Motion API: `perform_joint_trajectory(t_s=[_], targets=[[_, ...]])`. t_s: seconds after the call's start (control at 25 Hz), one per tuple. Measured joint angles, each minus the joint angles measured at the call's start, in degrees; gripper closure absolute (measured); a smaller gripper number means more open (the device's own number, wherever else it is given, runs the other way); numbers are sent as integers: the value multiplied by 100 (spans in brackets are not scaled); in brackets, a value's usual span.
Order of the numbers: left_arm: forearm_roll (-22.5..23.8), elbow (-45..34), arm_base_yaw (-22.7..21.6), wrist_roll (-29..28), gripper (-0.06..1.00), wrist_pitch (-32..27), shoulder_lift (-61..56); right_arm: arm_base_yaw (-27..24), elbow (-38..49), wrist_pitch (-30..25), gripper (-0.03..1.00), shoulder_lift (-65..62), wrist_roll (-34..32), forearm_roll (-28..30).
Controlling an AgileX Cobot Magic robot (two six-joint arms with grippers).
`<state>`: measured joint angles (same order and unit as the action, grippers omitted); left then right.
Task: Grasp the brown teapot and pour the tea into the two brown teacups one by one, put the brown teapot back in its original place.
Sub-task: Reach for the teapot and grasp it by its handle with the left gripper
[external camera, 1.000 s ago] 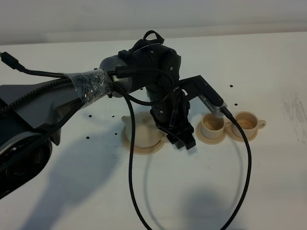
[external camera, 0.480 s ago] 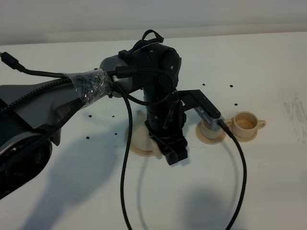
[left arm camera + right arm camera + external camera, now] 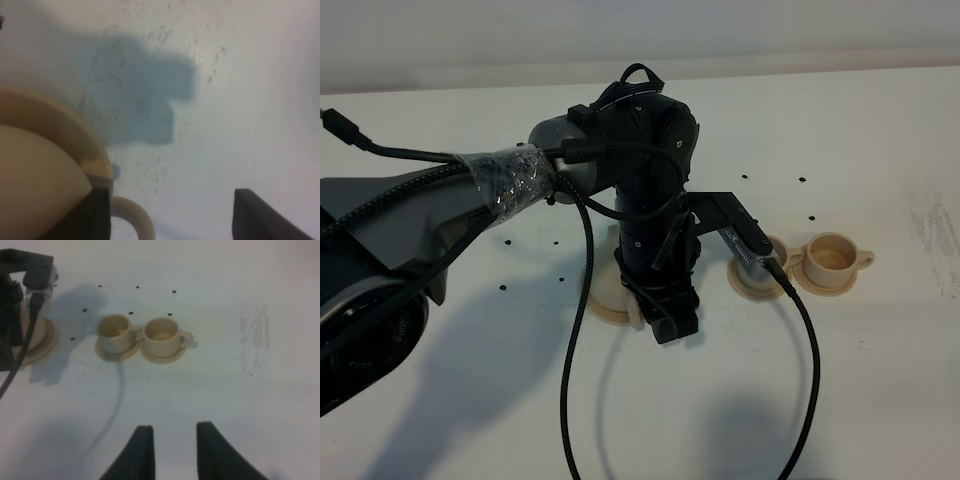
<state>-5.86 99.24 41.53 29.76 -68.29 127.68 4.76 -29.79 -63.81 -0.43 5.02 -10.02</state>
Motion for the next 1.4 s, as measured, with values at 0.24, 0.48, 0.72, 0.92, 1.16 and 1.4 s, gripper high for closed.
perform_joint_trajectory(t_s=[0.24, 0.48, 0.72, 0.92, 1.16, 1.4], targets=[[-161, 0, -5, 112, 43, 0, 0, 0, 0, 0, 76, 0, 0, 0], [-196, -64, -5, 116, 43, 0, 0, 0, 0, 0, 76, 0, -5, 0], [-207, -304, -5, 135, 43, 0, -79, 0, 0, 0, 76, 0, -5, 0], [-269, -310, -5, 140, 43, 0, -107, 0, 0, 0, 76, 0, -5, 0], [-1301, -226, -5, 224, 43, 0, -107, 0, 0, 0, 76, 0, -5, 0], [-1130, -120, -5, -939, 43, 0, -337, 0, 0, 0, 76, 0, -5, 0]])
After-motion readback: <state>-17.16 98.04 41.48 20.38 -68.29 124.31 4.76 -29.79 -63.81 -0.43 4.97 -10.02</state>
